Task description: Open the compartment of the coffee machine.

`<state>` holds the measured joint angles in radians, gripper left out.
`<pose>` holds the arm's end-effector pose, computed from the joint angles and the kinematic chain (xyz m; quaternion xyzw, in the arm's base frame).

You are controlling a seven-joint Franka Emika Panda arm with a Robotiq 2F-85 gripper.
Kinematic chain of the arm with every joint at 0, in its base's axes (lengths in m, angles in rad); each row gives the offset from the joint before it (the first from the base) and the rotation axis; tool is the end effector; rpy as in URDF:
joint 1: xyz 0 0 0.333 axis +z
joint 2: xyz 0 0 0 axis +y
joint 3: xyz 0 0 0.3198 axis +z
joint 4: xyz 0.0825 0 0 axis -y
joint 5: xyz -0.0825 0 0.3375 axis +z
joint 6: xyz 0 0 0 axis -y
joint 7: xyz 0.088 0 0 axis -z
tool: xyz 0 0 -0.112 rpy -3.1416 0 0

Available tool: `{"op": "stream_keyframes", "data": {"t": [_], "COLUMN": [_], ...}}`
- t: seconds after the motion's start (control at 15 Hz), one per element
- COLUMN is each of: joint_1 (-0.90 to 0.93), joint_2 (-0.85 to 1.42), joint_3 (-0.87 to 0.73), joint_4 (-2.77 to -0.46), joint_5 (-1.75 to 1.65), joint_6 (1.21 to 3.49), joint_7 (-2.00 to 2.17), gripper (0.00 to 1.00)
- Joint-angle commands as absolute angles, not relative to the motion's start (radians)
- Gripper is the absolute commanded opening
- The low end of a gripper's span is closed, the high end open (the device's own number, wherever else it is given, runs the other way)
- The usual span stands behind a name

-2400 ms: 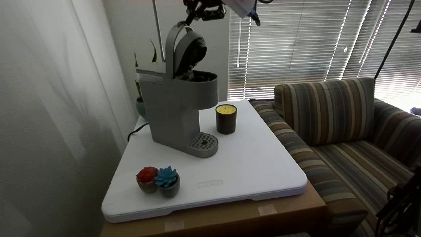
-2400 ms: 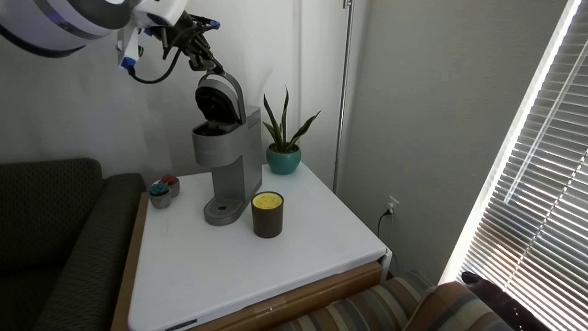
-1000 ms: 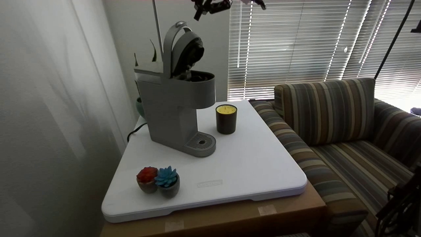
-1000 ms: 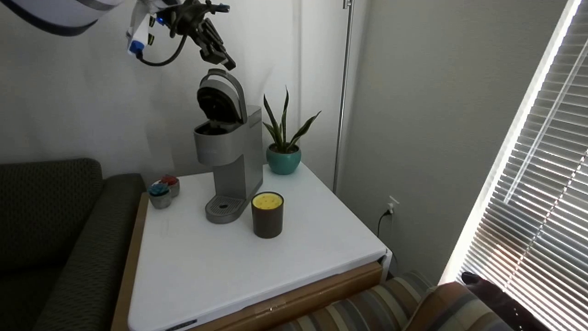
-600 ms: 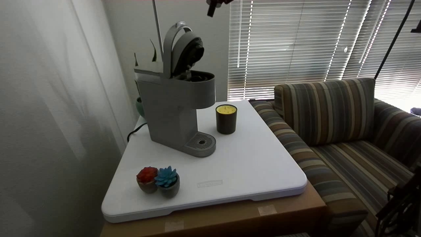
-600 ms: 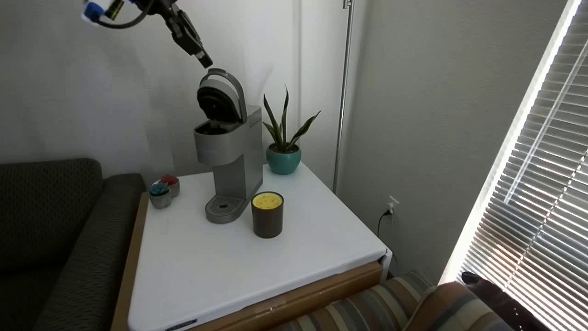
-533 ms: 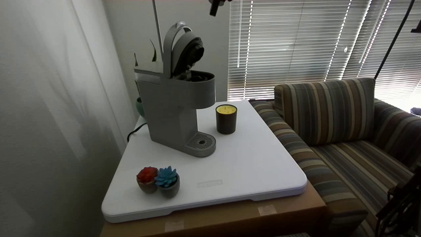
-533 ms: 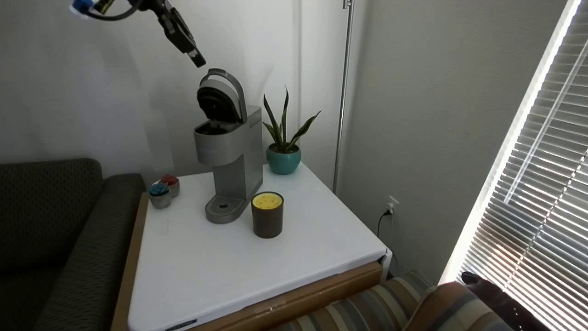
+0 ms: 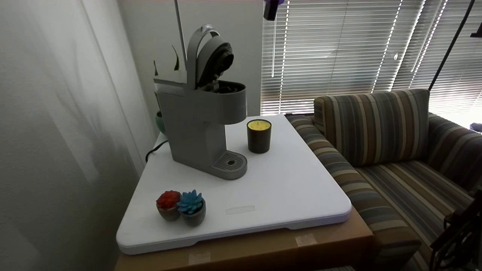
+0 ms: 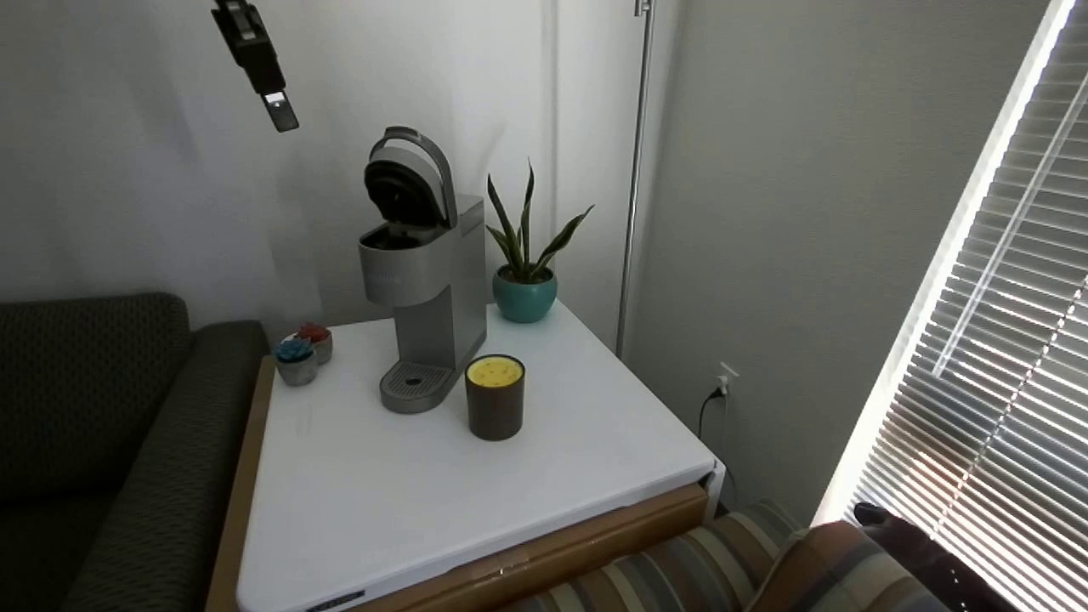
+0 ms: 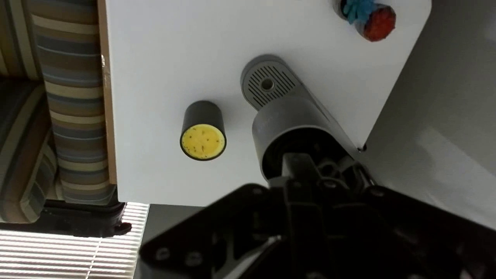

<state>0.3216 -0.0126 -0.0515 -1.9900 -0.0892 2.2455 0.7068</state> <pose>0.5170 0.1400 0.5115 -0.9715 0.1921 -0.1357 0.0292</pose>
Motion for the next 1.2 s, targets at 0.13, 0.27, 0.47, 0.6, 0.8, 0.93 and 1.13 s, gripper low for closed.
{"op": "stream_keyframes", "data": {"t": [0.13,0.27,0.47,0.6,0.8,0.93,1.13], "joint_1": [0.217,0.215,0.207,0.197,0.189,0.185,0.183], "joint_2": [-0.02,-0.02,-0.022,-0.022,-0.022,-0.02,-0.017], "joint_3": [0.043,0.046,0.062,0.078,0.092,0.098,0.102], "joint_4": [-1.988,-1.988,-1.99,-1.992,-1.994,-1.994,-1.992], "joint_5": [-0.087,-0.087,-0.094,-0.094,-0.1,-0.102,-0.095], "joint_6": [2.197,2.194,2.194,2.197,2.206,2.215,2.216], "joint_7": [0.664,0.661,0.664,0.664,0.676,0.688,0.705], "gripper": [0.01,0.01,0.32,0.47,0.69,0.82,0.99]}}
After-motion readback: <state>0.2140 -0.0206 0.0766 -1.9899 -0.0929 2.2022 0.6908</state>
